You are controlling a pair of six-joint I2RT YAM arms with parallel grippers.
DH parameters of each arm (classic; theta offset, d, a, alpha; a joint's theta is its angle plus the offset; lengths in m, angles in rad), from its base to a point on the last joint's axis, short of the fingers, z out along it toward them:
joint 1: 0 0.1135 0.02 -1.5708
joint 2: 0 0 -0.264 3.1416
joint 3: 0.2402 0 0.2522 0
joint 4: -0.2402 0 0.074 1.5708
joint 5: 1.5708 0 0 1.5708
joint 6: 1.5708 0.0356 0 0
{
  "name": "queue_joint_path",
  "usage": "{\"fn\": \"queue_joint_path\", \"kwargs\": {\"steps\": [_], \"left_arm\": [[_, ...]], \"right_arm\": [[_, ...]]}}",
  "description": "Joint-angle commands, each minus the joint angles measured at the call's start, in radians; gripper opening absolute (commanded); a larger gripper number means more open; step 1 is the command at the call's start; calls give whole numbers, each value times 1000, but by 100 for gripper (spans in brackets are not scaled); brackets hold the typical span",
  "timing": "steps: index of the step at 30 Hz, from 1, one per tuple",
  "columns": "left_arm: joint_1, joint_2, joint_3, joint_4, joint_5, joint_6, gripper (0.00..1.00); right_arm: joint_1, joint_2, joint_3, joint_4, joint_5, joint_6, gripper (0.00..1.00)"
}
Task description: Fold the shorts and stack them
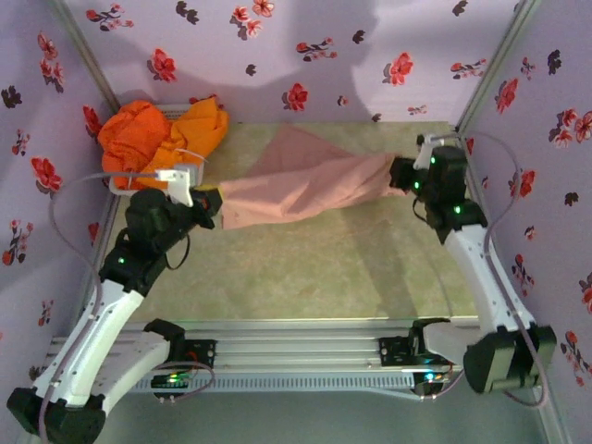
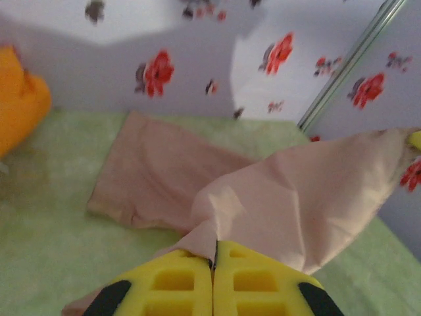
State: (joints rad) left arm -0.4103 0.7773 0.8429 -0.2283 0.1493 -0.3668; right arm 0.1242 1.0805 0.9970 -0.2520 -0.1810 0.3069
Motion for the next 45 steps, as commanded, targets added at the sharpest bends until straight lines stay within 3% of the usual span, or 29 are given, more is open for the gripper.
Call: {"fn": "queue_joint_path", "kwargs": {"steps": [1, 5, 13, 23, 37, 39, 42, 43, 45], "left_arm": [[-13, -61, -14, 57, -68, -13, 0], [-13, 18, 82, 38, -88, 29, 0], [-16, 403, 442, -23, -84, 106, 0], [-1, 896, 923, -124, -101, 129, 0], [14, 1518, 1622, -412, -107, 67, 1], [16, 1603, 1724, -436, -106, 48, 15], [28, 1681, 1839, -446, -88, 16, 49], [34, 1684, 1862, -454, -76, 2, 63], [42, 1645, 1852, -458, -52, -15, 81]], "right_arm": [[-3, -138, -112, -14, 79, 35, 0], [-3, -262, -215, -68, 147, 87, 1], [-3, -300, -232, -179, 313, 180, 6], [-17, -100, -154, -195, 495, 209, 6], [-115, 249, -33, -126, 457, 259, 10], [-142, 313, 6, -125, 433, 275, 21], [-187, 403, 94, -163, 384, 312, 39], [-207, 428, 125, -183, 359, 329, 52], [-242, 434, 157, -192, 289, 354, 76]]}}
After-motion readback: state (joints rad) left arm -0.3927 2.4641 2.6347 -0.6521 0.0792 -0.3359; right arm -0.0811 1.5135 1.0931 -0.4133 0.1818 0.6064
